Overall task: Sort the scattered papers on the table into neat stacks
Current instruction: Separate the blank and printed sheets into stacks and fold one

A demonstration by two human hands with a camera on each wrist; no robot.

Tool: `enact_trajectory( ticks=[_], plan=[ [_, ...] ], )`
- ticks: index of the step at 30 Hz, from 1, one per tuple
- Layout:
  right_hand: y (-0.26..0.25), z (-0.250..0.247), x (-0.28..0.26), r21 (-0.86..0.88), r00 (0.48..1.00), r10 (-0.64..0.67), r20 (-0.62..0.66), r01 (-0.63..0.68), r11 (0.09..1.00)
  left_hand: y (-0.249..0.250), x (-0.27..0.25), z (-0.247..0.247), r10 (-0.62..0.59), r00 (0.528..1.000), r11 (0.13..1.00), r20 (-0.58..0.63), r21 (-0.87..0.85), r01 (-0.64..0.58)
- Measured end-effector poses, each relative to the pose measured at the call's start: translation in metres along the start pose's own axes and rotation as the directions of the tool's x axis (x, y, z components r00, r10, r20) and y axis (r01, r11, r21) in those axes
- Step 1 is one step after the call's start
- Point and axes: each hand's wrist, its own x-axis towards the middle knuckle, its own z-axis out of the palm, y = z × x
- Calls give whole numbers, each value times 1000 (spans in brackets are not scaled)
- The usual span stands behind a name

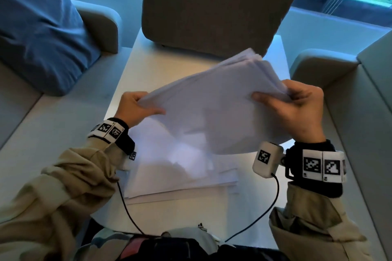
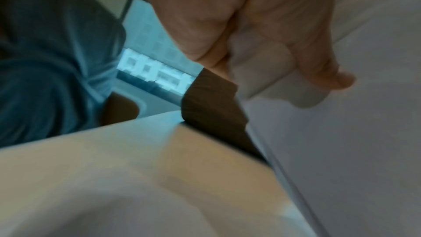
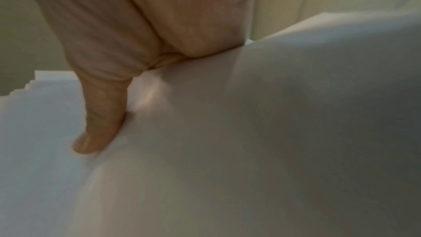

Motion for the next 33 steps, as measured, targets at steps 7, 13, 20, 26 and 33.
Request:
enact_trajectory(
  ticks=[7,13,20,26,33],
  plan=[
    [49,13,-7,321,955,263,-135,-209,924,-7,-1,-1,-171,983,962,-62,-224,153],
    [64,48,-22,472,911,388,-140,-283,835,9,-4,-10,-140,949,940,-281,-340,38],
    [76,72,-26,457,884,454,-109,-361,813,1,-15,-23,-92,958,924,-273,-382,-20],
    [70,95,-19,605,769,580,-270,-333,723,4,-13,-13,-170,885,871,-434,-486,-72],
    [77,100,-10,519,726,526,-442,-272,811,13,-13,-6,-62,805,909,-589,-366,-198]
  ],
)
